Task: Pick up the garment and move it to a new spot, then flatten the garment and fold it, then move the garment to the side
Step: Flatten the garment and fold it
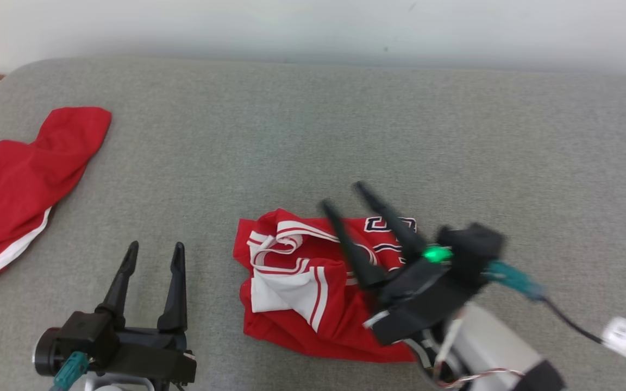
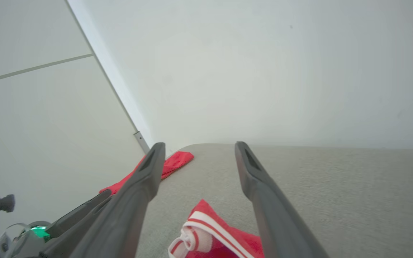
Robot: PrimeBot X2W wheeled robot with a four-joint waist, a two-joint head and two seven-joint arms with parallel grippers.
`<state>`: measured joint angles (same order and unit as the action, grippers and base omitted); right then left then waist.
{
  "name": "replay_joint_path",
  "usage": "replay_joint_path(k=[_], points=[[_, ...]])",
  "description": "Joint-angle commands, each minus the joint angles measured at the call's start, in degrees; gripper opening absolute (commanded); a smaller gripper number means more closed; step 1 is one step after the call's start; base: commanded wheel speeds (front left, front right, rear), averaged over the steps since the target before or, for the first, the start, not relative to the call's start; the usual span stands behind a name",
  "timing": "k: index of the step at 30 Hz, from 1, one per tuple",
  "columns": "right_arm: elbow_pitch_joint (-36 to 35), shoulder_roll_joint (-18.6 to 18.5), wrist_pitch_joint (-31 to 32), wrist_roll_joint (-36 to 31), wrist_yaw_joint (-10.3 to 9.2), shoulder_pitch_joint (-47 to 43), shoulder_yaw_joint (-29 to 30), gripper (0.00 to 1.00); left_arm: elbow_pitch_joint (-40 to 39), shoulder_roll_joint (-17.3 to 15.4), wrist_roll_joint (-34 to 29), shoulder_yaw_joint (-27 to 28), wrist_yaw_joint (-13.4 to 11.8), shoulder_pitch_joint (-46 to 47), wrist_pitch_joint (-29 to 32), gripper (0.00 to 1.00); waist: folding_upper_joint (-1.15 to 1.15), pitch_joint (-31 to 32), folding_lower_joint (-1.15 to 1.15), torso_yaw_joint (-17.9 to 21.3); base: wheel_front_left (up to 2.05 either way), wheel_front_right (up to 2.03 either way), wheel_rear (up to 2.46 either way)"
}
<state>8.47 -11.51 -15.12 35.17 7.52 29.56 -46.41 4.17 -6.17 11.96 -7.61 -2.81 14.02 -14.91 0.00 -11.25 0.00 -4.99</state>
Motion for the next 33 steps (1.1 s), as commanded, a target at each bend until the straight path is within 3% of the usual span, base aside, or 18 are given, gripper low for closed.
replay_joint_path(k=[1,7,16,23,33], points=[[-2.9,-0.96,-0.08,-1.93,-0.06,-2.97,4.96,1.0,-0.4,-0.7,-0.47,0.37,-0.41,-1.08,-0.18,1.0,0.0,0.74,0.0,1.18,0.0,0.0,0.0],[-8.41,-1.71,0.02,-8.79,-0.06,-10.96,21.17,1.0,-1.77,-1.62,-1.17,0.51,-1.22,-1.53,-0.13,1.0,0.0,1.9,0.0,2.71,0.0,0.0,0.0],[-11.09,-1.89,2.91,-17.69,-0.06,-20.48,35.49,1.0,-4.01,-2.62,-1.62,0.37,-1.81,-3.38,0.48,1.0,0.0,3.89,0.0,3.72,0.0,0.0,0.0],[-11.82,-1.09,4.89,-21.54,-0.06,-26.98,39.82,1.0,-5.6,-3.07,-1.3,-0.11,-2.23,-5.27,1.49,1.0,0.0,5.44,0.0,4.01,0.0,0.0,0.0],[-12.85,-0.16,5.89,-22.76,-0.06,-29.47,40.72,1.0,-5.83,-3.25,-0.58,-0.66,-2.23,-6.02,2.05,1.0,0.0,6.15,0.0,3.8,0.0,0.0,0.0]])
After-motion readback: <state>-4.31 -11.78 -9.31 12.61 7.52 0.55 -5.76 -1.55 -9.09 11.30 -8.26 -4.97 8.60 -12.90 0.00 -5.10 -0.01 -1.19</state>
